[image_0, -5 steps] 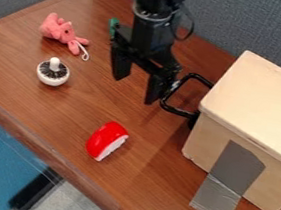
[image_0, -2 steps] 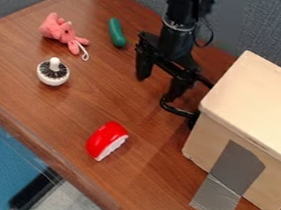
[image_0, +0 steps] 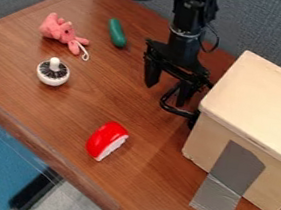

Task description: Open the drawer

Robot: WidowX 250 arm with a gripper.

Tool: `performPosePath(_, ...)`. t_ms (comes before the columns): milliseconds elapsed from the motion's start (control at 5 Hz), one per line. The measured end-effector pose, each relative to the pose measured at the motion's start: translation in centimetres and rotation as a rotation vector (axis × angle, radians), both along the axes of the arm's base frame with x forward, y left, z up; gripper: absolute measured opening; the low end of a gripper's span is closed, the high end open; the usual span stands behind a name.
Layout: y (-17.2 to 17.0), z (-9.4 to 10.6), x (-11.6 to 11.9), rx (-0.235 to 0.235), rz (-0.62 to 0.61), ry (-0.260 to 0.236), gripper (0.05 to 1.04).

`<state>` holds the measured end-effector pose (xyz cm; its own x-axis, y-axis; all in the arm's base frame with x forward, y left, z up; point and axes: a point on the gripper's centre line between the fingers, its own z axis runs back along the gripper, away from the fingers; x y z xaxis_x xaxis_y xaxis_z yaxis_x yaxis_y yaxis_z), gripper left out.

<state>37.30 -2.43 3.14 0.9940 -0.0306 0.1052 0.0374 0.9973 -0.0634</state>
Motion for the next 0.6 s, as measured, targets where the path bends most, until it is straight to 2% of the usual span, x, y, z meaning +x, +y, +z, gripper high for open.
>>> performPosePath(400,1.4,-0.1,0.0,0.037,0.020,0.002,0.365)
performPosePath(600,2.8,0.0,-0.4,0.049,0.045,-0.001,0.170)
